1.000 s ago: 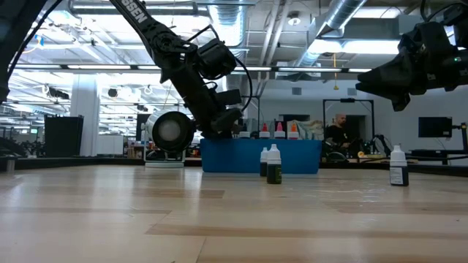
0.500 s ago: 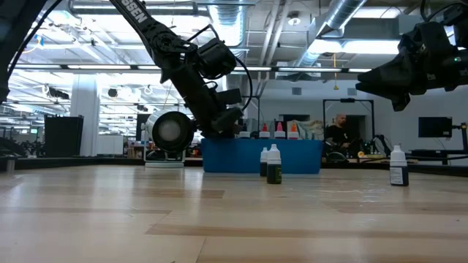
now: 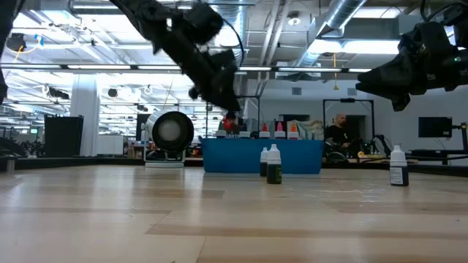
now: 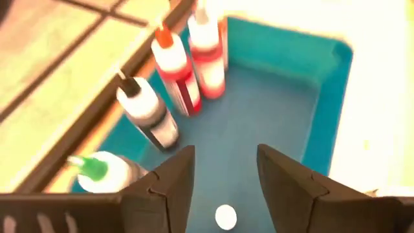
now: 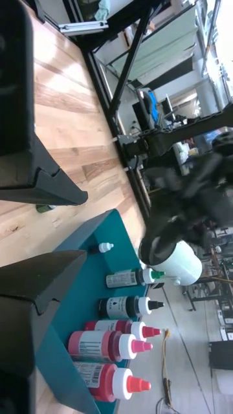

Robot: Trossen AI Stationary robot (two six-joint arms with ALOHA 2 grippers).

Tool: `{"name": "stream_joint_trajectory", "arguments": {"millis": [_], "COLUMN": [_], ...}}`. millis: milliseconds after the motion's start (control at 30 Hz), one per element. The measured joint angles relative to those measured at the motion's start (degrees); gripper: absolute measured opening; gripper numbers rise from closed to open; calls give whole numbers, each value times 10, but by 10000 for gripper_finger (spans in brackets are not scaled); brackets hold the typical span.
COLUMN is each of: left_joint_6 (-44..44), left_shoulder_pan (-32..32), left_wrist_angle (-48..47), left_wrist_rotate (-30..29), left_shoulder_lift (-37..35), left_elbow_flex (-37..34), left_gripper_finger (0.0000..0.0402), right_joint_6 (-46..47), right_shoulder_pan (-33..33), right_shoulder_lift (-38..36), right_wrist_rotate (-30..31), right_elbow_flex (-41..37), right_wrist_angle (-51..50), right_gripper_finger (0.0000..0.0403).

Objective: Pick & Place food coloring
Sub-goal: Put the small dark green food coloring bottle into the blue bin

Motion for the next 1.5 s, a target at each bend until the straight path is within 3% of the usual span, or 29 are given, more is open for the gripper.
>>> {"name": "stream_joint_trajectory", "arguments": {"millis": [67, 233, 333, 433, 667, 900, 1500], "left_joint_6": [-9, -47, -61, -65, -136, -217, -294], "left_shoulder_pan": [-3, -41, -90, -146, -248, -314, -337], "left_wrist_angle": [2, 2, 3, -1, -27, -49, 20], "left_wrist_rotate": [8, 102, 111, 83, -50, -107, -86], "left_shoulder_lift": [-28, -85, -95, -94, -87, -69, 115], "left_elbow_flex": [0, 0, 0, 0, 1, 1, 1], "left_gripper_finger": [158, 158, 158, 158, 158, 158, 158], "right_joint_6": [0, 0, -9, -24, -24, -24, -24], "right_shoulder_pan": [0, 0, 0, 0, 0, 0, 0], "right_shoulder_lift": [0, 0, 0, 0, 0, 0, 0], "right_wrist_rotate": [0, 0, 0, 0, -1, -1, -1], "right_elbow_flex": [0, 0, 0, 0, 0, 0, 0], "right_wrist_angle": [0, 0, 0, 0, 0, 0, 0], "right_gripper_finger": [111, 111, 111, 111, 111, 111, 111]}}
